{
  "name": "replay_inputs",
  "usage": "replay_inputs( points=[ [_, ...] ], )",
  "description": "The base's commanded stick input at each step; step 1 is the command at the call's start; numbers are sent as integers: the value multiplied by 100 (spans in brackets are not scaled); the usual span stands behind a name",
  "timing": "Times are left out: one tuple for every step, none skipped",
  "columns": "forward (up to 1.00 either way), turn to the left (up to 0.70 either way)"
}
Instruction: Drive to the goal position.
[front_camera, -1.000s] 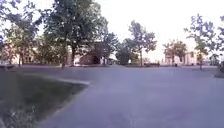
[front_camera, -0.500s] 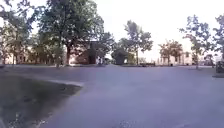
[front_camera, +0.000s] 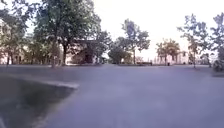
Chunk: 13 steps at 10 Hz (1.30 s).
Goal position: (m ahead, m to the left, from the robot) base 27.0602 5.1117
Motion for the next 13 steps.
replay_inputs(
  points=[
    [50,0],
    [50,0],
    [50,0],
    [50,0],
    [50,0],
    [50,0],
    [50,0],
    [50,0],
    [50,0],
    [50,0],
    [50,0],
    [50,0],
    [50,0]
  ],
)
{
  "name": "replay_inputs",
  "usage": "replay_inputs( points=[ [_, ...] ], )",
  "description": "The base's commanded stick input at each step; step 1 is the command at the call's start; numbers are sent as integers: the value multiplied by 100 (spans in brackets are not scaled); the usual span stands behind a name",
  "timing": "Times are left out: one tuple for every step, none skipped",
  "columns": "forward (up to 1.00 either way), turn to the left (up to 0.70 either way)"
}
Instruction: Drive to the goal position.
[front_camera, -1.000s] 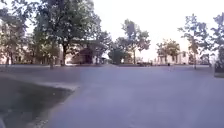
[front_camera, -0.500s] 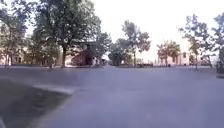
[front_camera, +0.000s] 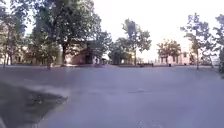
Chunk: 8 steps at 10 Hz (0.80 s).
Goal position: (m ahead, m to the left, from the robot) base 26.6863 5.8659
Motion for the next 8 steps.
replay_inputs(
  points=[
    [50,0],
    [50,0],
    [50,0],
    [50,0],
    [50,0],
    [50,0],
    [50,-22],
    [50,-50]
  ],
)
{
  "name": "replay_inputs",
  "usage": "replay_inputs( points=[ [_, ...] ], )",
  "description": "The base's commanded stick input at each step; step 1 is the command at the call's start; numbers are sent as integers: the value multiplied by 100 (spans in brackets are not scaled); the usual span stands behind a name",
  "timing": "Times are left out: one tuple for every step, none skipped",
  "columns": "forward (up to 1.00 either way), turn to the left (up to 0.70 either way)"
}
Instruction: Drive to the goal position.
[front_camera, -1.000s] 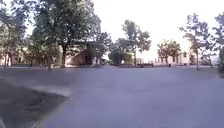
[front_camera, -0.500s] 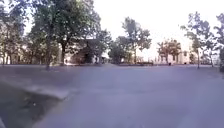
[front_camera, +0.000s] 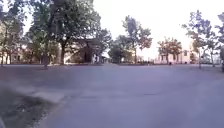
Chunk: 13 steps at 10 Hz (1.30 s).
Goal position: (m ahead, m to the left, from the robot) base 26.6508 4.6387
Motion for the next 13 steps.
replay_inputs(
  points=[
    [50,-50],
    [50,-50],
    [50,-30],
    [50,0],
    [50,0],
    [50,0],
    [50,0],
    [50,0],
    [50,0],
    [50,0],
    [50,0],
    [50,0],
    [50,0]
  ],
)
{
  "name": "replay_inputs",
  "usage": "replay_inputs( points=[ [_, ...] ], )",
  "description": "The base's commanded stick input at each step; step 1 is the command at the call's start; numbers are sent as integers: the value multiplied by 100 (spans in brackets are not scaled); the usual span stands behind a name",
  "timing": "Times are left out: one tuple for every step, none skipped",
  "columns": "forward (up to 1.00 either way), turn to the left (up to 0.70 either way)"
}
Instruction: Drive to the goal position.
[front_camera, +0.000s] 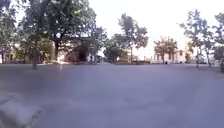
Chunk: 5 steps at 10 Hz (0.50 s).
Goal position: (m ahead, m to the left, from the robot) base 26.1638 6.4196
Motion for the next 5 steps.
replay_inputs(
  points=[
    [50,0],
    [50,0],
    [50,0],
    [50,16],
    [50,43]
  ],
)
